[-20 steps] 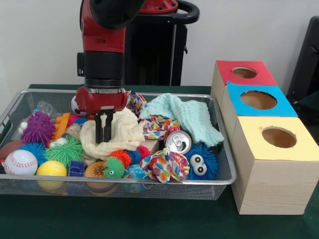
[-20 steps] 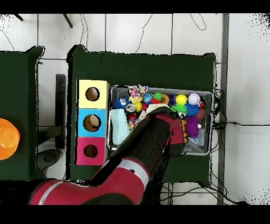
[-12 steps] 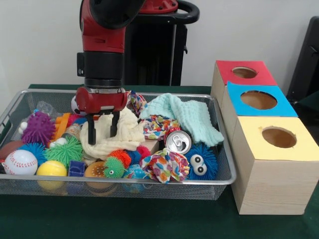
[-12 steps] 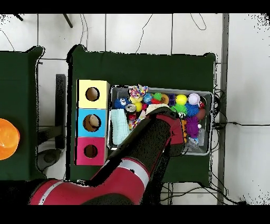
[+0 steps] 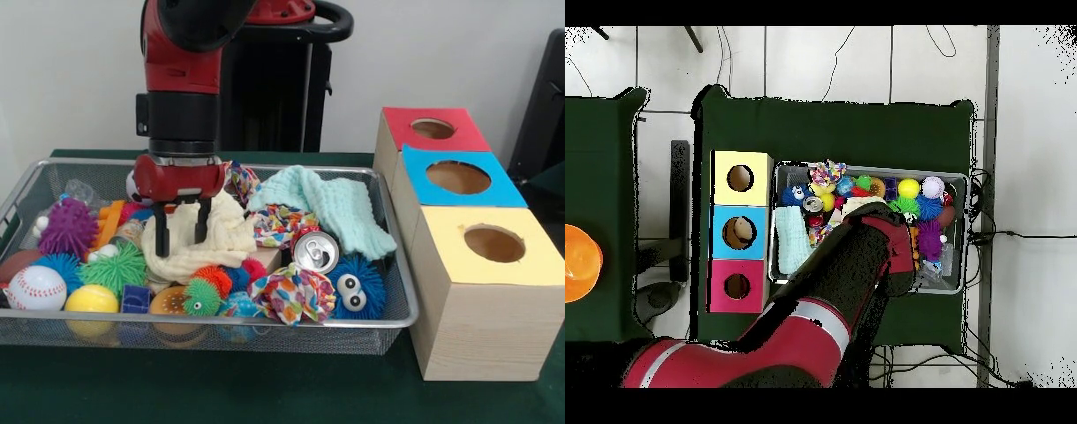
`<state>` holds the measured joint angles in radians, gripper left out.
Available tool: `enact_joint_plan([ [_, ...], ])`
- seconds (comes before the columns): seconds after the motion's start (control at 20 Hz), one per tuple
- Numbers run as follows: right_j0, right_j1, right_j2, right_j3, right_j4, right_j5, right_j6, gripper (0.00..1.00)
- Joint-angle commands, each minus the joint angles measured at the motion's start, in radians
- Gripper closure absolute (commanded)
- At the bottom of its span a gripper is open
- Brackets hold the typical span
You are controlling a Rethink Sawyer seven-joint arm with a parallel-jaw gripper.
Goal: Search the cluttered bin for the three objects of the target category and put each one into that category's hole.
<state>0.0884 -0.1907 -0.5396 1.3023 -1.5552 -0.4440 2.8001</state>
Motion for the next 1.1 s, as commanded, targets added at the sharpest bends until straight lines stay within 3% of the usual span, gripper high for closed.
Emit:
enact_joint_plan([
  [0.05,-0.061,0.053,0.215,-0.033,0.066,-0.040,-0.270,0.00],
  [0.3,-0.064,0.052,0.224,-0.032,0.056,-0.034,-0.266,0.00],
  [0.8,-0.050,0.075,0.221,-0.049,-0.012,-0.048,-0.130,0.00],
  [0.95,-0.059,0.073,0.227,-0.046,-0.001,-0.052,-0.147,0.00],
  [1.0,-0.059,0.074,0.227,-0.046,-0.001,-0.051,-0.147,1.00],
  [1.1,-0.052,0.076,0.220,-0.048,-0.011,-0.051,-0.128,1.00],
])
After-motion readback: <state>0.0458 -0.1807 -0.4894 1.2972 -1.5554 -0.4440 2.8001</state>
